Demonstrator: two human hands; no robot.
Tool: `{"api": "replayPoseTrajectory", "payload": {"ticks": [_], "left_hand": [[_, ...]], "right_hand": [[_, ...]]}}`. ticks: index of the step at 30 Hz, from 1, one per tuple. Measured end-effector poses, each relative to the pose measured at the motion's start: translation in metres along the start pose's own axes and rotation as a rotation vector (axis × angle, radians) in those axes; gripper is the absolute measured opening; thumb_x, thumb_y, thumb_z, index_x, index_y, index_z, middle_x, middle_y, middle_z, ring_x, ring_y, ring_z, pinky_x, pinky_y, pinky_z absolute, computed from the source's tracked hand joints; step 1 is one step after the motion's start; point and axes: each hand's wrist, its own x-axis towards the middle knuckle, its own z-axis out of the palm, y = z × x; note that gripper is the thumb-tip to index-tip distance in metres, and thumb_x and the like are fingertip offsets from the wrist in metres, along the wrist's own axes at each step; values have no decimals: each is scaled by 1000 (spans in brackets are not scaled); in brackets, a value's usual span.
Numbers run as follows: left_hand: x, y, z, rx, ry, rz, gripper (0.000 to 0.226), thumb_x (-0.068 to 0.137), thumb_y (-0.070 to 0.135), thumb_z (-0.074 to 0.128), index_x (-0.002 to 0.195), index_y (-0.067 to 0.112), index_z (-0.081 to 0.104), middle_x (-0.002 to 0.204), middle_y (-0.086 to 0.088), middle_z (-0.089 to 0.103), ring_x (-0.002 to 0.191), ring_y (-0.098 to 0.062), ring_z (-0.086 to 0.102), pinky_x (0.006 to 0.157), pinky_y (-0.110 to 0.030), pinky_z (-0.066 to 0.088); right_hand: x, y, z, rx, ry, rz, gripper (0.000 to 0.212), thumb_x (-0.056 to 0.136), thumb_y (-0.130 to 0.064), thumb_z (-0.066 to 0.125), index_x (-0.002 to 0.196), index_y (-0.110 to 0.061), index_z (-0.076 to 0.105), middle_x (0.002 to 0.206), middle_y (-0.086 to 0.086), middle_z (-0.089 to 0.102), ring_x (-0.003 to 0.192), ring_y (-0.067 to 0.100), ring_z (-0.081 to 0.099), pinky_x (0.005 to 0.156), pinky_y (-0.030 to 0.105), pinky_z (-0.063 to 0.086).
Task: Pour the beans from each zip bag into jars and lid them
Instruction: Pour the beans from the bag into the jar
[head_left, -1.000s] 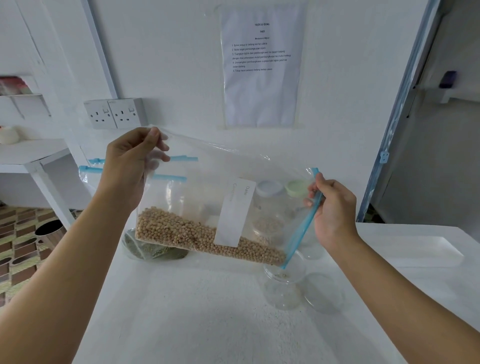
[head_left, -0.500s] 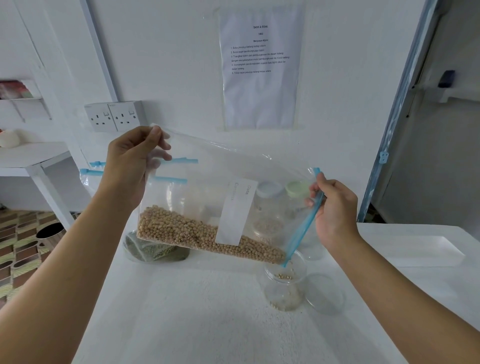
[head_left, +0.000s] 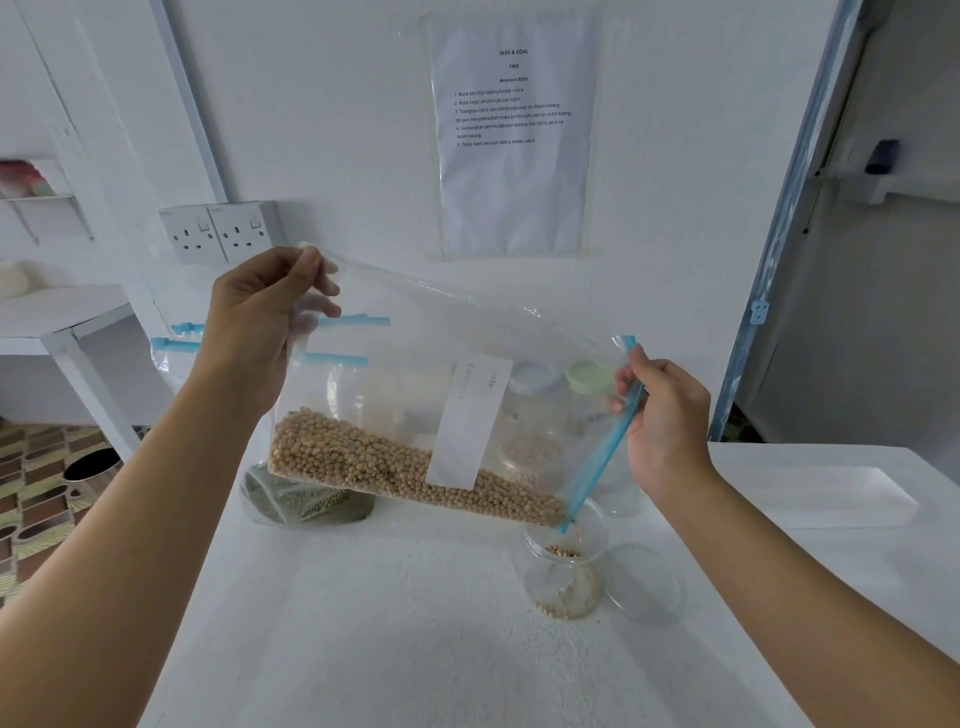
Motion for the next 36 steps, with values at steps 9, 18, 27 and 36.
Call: {"api": "replayPoseTrajectory", "payload": {"ticks": [9, 18, 27, 36], "left_hand": [[2, -1, 0, 13, -9, -9, 22, 102, 20, 60, 84, 17, 72, 80, -2, 66, 69, -15, 62, 66, -27, 41], [3, 1, 4, 29, -35, -5, 21, 102, 19, 60, 85, 17, 73, 80, -2, 67, 70, -16, 63, 66, -27, 42], [3, 0, 5, 34, -43, -12, 24, 103, 19, 59, 84, 18, 73, 81, -2, 66, 70, -17, 63, 64, -25, 43], [2, 4, 6, 43, -40, -8, 19, 103, 20, 59, 88, 13, 71, 80, -2, 66, 69, -16, 63, 64, -25, 41]], "right_hand": [[1, 0, 0, -1, 6, -10, 37, 99, -11, 64, 65, -8, 52, 62, 1, 56, 56, 10, 49, 53, 26, 38], [1, 1, -4, -11, 28, -1, 36, 98, -8, 64, 65, -7, 51, 60, 1, 54, 54, 12, 47, 51, 26, 38], [0, -1, -6, -18, 30, -3, 37, 98, -7, 63, 63, -8, 50, 59, 1, 55, 52, 12, 46, 51, 27, 38], [-1, -3, -4, -21, 41, -14, 38, 97, -7, 64, 62, -8, 50, 58, 1, 55, 52, 13, 46, 49, 25, 38]]}}
